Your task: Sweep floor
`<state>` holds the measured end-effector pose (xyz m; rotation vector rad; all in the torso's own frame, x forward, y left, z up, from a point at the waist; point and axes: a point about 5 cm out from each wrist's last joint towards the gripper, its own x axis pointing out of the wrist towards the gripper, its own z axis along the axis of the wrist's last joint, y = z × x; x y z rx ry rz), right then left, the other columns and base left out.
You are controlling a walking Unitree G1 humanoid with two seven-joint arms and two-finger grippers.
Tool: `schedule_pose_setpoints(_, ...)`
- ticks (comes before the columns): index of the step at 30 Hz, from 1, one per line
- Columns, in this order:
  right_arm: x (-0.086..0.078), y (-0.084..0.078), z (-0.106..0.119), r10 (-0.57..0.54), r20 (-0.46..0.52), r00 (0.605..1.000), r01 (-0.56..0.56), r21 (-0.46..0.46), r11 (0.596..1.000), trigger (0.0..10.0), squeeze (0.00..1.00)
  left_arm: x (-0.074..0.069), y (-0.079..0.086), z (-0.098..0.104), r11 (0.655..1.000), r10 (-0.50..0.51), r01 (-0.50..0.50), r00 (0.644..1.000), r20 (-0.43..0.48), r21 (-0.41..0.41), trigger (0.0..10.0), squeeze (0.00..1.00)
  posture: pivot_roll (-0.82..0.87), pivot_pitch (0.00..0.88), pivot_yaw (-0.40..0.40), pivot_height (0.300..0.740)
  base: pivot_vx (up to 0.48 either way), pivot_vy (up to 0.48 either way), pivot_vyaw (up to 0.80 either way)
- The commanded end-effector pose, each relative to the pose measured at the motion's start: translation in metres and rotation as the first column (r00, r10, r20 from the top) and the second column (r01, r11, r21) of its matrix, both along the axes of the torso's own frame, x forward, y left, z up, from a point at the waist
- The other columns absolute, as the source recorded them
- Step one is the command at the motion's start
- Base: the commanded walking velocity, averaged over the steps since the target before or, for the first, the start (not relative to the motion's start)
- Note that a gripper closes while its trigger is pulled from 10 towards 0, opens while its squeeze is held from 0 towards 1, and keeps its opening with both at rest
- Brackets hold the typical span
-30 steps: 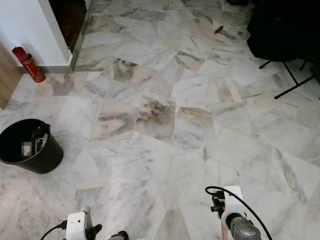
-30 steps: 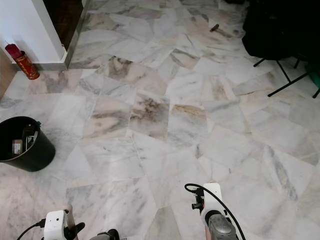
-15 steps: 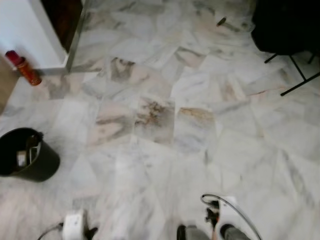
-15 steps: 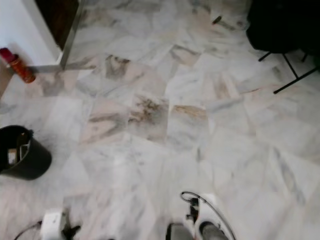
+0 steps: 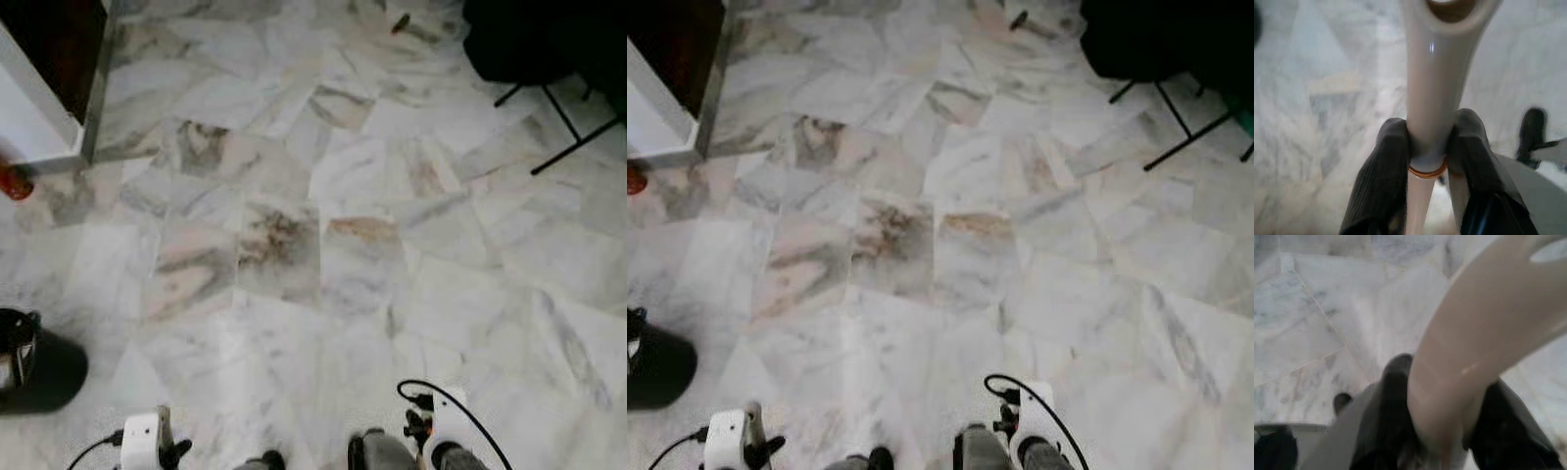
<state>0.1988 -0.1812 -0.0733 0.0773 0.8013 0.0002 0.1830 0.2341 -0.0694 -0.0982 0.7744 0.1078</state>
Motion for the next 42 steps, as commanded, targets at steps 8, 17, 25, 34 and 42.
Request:
schedule_pose_setpoints(8, -0.003, 0.0, -0.002, 0.012, -0.013, 1.0, -0.012, 0.001, 1.0, 10.0, 0.0, -0.021, 0.005, -0.009, 0.999, 0.049, -0.049, 0.996, -0.07, -0.001, 10.0, 0.0, -0.13, 0.245, 0.015, 0.74, 0.373, 0.0, 0.0)
schedule_pose_setpoints(17, -0.003, -0.002, -0.002, 0.027, -0.02, 0.999, -0.027, -0.006, 1.0, 10.0, 0.0, -0.024, 0.003, -0.011, 0.998, 0.055, -0.056, 0.997, -0.061, -0.009, 10.0, 0.0, -0.13, 0.255, 0.006, 0.74, 0.371, 0.0, 0.0)
schedule_pose_setpoints(25, -0.004, -0.002, -0.002, 0.021, -0.022, 1.0, -0.021, -0.001, 1.0, 10.0, 0.0, -0.02, -0.003, -0.01, 0.999, 0.044, -0.045, 0.998, -0.045, -0.015, 10.0, 0.0, -0.14, 0.244, 0.007, 0.74, 0.373, 0.0, 0.0)
schedule_pose_setpoints(34, -0.005, -0.001, -0.003, 0.027, -0.027, 0.999, -0.028, -0.006, 1.0, 10.0, 0.0, -0.018, -0.004, -0.009, 0.999, 0.029, -0.03, 0.999, -0.041, -0.015, 10.0, 0.0, -0.14, 0.213, 0.011, 0.74, 0.373, 0.0, 0.0)
schedule_pose_setpoints(42, -0.007, 0.0, -0.004, 0.036, -0.03, 0.999, -0.036, 0.0, 0.999, 10.0, 0.0, -0.017, -0.002, -0.009, 1.0, 0.026, -0.026, 0.999, -0.041, -0.006, 10.0, 0.0, -0.13, 0.188, 0.016, 0.74, 0.375, 0.0, 0.0)
